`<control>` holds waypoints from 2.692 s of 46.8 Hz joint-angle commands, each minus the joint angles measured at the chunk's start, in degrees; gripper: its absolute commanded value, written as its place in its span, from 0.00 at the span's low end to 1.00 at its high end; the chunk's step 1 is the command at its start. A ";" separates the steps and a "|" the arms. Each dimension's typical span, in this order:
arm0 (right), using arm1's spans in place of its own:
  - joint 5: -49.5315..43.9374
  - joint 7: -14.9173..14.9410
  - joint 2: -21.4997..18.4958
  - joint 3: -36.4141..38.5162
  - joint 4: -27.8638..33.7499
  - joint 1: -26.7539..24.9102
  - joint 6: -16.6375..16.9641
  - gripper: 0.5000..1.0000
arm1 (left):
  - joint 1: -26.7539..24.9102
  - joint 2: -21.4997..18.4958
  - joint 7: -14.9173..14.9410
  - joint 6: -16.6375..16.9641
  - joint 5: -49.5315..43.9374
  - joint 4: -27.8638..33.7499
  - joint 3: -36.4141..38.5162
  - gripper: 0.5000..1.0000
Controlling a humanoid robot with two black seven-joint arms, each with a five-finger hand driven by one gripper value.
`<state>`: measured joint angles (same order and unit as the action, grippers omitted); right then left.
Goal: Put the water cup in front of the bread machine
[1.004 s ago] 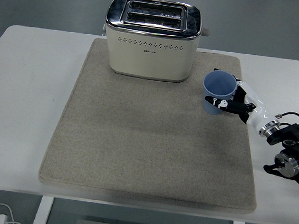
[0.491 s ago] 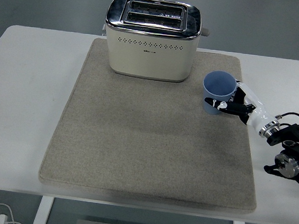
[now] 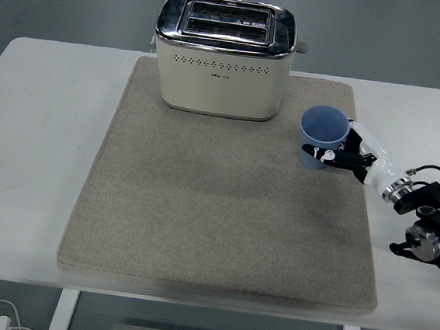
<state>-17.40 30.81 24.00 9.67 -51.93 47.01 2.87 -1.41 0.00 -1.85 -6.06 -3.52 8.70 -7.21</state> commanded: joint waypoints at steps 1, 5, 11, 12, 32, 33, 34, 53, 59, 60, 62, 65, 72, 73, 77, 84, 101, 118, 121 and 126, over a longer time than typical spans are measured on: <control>0.00 -0.13 0.00 -0.09 0.07 0.01 0.03 0.00 | 0.00 0.00 0.01 0.00 -0.08 0.00 0.00 1.00; 0.09 -0.13 0.00 -0.09 0.07 0.10 0.03 0.00 | 0.00 0.00 0.01 0.00 0.01 0.00 0.00 1.00; 0.09 -0.13 0.09 -0.09 0.07 0.18 0.03 0.00 | 0.00 0.00 0.01 0.00 0.01 0.00 0.00 1.00; 0.09 -0.13 0.09 -0.09 0.07 0.18 0.03 0.00 | 0.00 0.00 0.01 0.00 0.01 0.00 0.00 1.00; 0.17 -0.13 0.09 0.00 0.07 0.54 0.29 0.00 | 0.00 0.00 0.01 0.00 -0.08 0.00 0.00 1.00; 0.17 -0.13 0.09 0.00 0.07 0.54 0.29 0.00 | 0.00 0.00 0.01 0.00 0.01 0.00 0.00 1.00; 0.17 -0.13 0.09 0.09 -0.02 0.54 0.29 0.00 | 0.00 0.00 0.01 0.00 0.01 0.00 0.00 1.00; 0.26 -0.13 -2.20 0.00 -0.54 1.94 0.03 0.00 | 0.00 0.00 0.01 0.00 0.01 0.00 0.00 1.00; 0.44 -0.13 -2.90 0.00 -1.51 2.29 -0.06 0.00 | 0.00 0.00 0.01 0.00 -0.08 0.00 0.00 1.00; 0.44 -0.13 -3.08 0.00 -1.95 2.64 -0.14 0.00 | 0.00 0.00 0.01 0.00 0.01 0.00 0.00 1.00; 0.35 -0.13 -3.34 -0.26 -3.00 3.17 -0.41 0.00 | 0.00 0.00 0.01 0.00 0.01 0.00 0.00 1.00; 0.35 -0.13 -3.61 -0.35 -3.18 3.35 -1.11 0.00 | 0.00 0.00 0.01 0.00 -0.08 0.00 0.00 1.00; 0.44 -0.22 -5.10 -0.79 -3.27 4.32 -1.38 0.00 | 0.00 0.00 0.01 0.00 0.01 0.00 0.00 1.00; 0.35 -0.22 -5.27 -0.79 -3.27 4.32 -1.38 0.00 | 0.00 0.00 0.01 0.00 0.01 0.00 0.00 1.00; 0.35 -0.22 -6.24 -0.88 -3.27 4.40 -1.73 0.00 | 0.00 0.00 0.01 0.00 0.01 0.00 0.00 1.00; 0.17 -0.22 -7.91 -0.88 -3.18 4.67 -2.17 0.00 | 0.00 0.00 0.01 0.00 0.01 0.00 0.00 1.00; 0.17 -0.22 -13.53 -1.32 -1.69 6.86 -3.22 0.00 | 0.00 0.00 0.01 0.00 0.01 0.00 0.00 1.00; 0.17 -0.22 -17.40 -2.73 0.60 7.13 -3.22 0.00 | 0.00 0.00 0.01 0.00 0.01 0.00 0.00 1.00; 0.17 -0.22 -18.46 -3.95 1.12 7.13 -3.22 0.00 | 0.00 0.00 0.01 0.00 -0.08 0.00 0.00 1.00; 0.17 -0.22 -19.78 -5.01 2.09 7.30 -3.22 0.00 | 0.00 0.00 0.01 0.00 0.01 0.00 0.00 1.00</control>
<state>-17.23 30.58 4.90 5.02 -50.36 54.24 -0.35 -1.41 0.00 -1.84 -6.07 -3.55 8.70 -7.20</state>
